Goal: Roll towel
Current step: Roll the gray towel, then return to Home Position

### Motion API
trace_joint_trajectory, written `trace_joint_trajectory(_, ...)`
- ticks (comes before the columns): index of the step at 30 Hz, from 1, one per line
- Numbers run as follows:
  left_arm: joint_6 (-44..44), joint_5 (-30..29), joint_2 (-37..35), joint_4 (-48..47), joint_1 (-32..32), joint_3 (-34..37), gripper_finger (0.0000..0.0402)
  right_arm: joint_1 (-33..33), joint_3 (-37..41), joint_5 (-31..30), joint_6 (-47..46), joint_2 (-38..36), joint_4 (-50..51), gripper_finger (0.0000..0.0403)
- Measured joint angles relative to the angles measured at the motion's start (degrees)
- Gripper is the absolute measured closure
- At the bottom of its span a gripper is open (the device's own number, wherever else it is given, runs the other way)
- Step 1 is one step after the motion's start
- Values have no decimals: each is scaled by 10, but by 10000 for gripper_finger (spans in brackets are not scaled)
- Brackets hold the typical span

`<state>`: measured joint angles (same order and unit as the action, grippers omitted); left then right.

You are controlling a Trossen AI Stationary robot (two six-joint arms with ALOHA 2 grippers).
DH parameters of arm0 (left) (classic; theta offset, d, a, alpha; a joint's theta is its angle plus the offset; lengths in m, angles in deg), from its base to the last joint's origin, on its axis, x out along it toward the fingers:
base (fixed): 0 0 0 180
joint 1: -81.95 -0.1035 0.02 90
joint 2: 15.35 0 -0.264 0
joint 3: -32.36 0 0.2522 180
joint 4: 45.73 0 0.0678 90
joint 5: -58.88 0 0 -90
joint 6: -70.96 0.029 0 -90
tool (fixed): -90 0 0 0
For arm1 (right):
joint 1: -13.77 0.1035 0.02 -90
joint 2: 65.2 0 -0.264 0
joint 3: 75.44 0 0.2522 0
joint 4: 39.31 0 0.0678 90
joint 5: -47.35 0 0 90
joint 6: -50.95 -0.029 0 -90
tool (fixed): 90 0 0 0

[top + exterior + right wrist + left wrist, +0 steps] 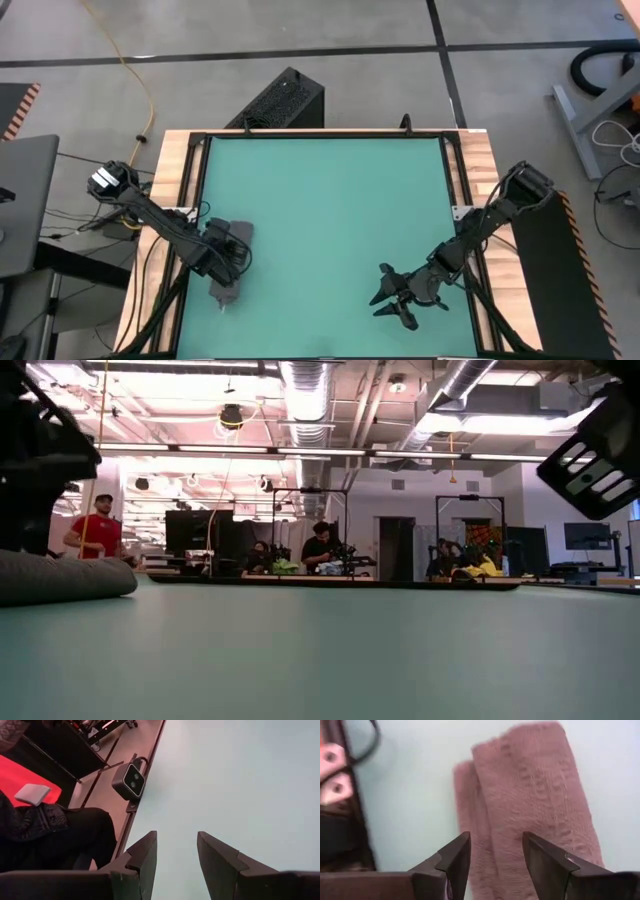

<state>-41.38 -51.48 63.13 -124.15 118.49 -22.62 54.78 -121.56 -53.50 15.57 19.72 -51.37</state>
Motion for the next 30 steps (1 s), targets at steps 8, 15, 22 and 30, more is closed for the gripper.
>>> trace_joint_trajectory(8,47,-46,-1,-77,-3,-70,233,-38,0,22,22,0,-10,237)
trace_joint_trajectory(15,132,-99,9,51,-19,-62,238,-69,0,36,53,0,-46,237)
trace_joint_trajectory(22,161,-71,16,79,-63,-26,262,-81,0,37,55,0,-50,237)
trace_joint_trajectory(30,196,-55,15,65,-93,-17,283,-81,0,37,146,-21,-44,237)
